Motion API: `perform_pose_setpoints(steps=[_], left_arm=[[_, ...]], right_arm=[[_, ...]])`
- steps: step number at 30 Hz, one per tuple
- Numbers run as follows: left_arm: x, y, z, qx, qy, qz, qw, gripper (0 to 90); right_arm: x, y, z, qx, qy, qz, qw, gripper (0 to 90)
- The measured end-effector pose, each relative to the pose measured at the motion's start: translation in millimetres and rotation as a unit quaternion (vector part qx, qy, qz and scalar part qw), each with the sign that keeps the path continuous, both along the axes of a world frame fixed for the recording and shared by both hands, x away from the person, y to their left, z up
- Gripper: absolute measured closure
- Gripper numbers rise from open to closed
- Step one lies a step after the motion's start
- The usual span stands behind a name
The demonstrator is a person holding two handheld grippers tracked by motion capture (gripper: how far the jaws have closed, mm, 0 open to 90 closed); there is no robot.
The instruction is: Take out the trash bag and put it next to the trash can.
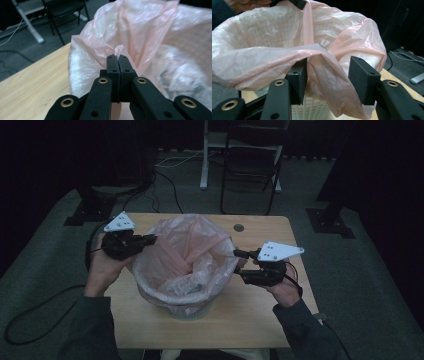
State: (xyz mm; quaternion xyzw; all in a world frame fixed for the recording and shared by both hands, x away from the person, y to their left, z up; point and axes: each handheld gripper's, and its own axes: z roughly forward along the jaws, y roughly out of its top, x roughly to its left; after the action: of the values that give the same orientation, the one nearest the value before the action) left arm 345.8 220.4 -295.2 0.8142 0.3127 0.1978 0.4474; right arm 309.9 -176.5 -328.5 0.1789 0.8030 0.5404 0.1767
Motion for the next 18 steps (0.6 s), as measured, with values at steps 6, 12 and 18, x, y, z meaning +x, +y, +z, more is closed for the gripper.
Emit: perform_pose_setpoints(steps=[6, 12, 18], left_arm=[[-6.5, -6.8, 13.9, -0.02, -0.014, -0.026, 0.9994, 89.7], [-12.2, -16.5, 23.2, -0.029, -0.021, -0.055, 0.9979, 89.7], [-9.5, -29.0, 28.3, -0.02, -0.016, -0.068, 0.9974, 89.3]], right_arm=[[0.1, -2.6, 14.9, 0.047, -0.015, -0.001, 0.9988, 50.1], [7.0, -5.6, 19.9, 0.069, 0.005, -0.007, 0.9976, 46.5], [15.5, 11.2, 7.1, -0.015, 0.019, -0.008, 0.9997, 43.0]])
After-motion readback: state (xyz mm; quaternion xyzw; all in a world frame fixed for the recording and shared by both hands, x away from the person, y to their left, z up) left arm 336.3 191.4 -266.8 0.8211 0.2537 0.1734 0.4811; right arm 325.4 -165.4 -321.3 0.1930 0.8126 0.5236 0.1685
